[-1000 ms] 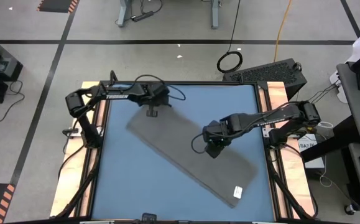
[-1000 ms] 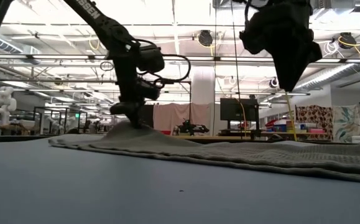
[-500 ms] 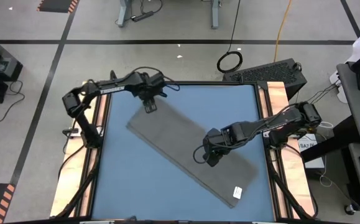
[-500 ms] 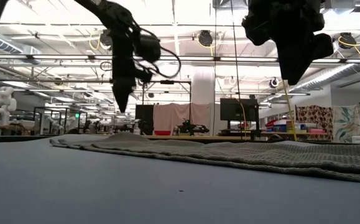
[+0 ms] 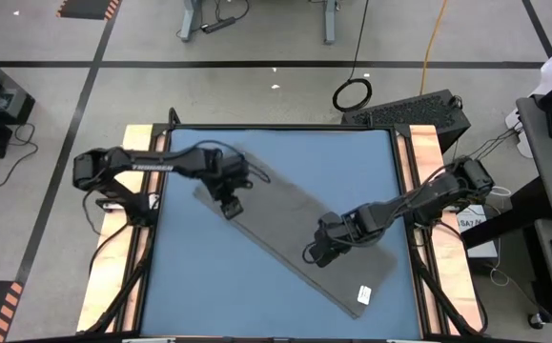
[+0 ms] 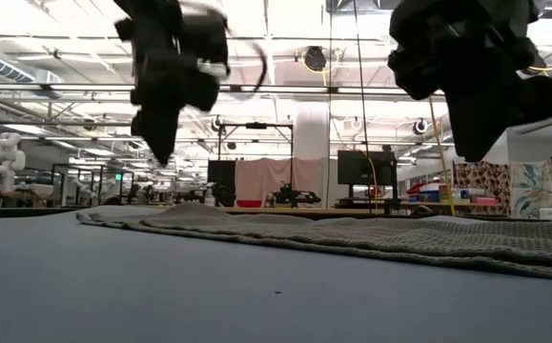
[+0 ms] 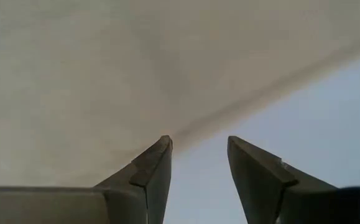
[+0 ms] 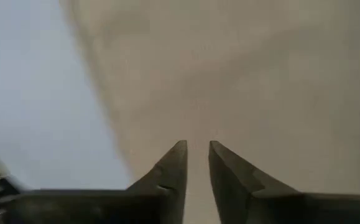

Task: Roll towel
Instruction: Roll the gray towel

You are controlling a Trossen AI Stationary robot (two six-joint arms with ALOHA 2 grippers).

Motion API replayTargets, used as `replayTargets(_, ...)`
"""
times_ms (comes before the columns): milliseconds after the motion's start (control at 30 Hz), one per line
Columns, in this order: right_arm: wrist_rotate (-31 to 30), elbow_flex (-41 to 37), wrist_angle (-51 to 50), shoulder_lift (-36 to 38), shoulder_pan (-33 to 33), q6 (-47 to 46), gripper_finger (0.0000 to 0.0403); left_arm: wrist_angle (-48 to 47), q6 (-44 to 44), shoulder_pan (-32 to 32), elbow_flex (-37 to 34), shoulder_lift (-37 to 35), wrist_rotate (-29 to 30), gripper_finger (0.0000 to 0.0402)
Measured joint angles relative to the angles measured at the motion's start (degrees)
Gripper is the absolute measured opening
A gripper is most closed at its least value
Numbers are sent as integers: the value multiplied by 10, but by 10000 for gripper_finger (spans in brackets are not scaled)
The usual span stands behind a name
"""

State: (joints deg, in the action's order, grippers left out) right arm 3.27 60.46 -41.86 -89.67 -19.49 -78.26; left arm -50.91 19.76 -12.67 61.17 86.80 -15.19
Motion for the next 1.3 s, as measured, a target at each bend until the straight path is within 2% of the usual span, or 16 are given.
replayTargets(100, 0, -14, 41, 0, -20, -32, 16, 53, 54, 51, -13, -35, 2, 157)
replayTargets(167, -2, -16, 49, -7, -31, -42, 5, 107, 84, 79, -30, -54, 13, 152)
replayTargets(333, -3, -17, 49, -54, -46, -84, 8, 154, 135, 126, -74, -58, 117, 136)
replayTargets(533, 1, -17, 142, -99, -60, -184, 2, 153, 140, 119, -79, -79, 108, 115)
replayTargets(667, 1, -17, 177, -135, -70, -241, 1, 128, 132, 120, -77, -103, 138, 105)
replayTargets(833, 0, -15, 272, -169, -76, -287, 1, 83, 96, 120, -78, -99, 140, 92)
replayTargets(933, -2, 5, 285, -187, -76, -290, 1, 76, 70, 119, -96, -87, 144, 82)
replayTargets(1133, -3, 48, 279, -206, -76, -263, 0, 138, 70, 101, -187, -55, 142, 61)
replayTargets(1300, -1, 87, 228, -203, -74, -230, 0, 158, 79, 80, -222, -37, 163, 42)
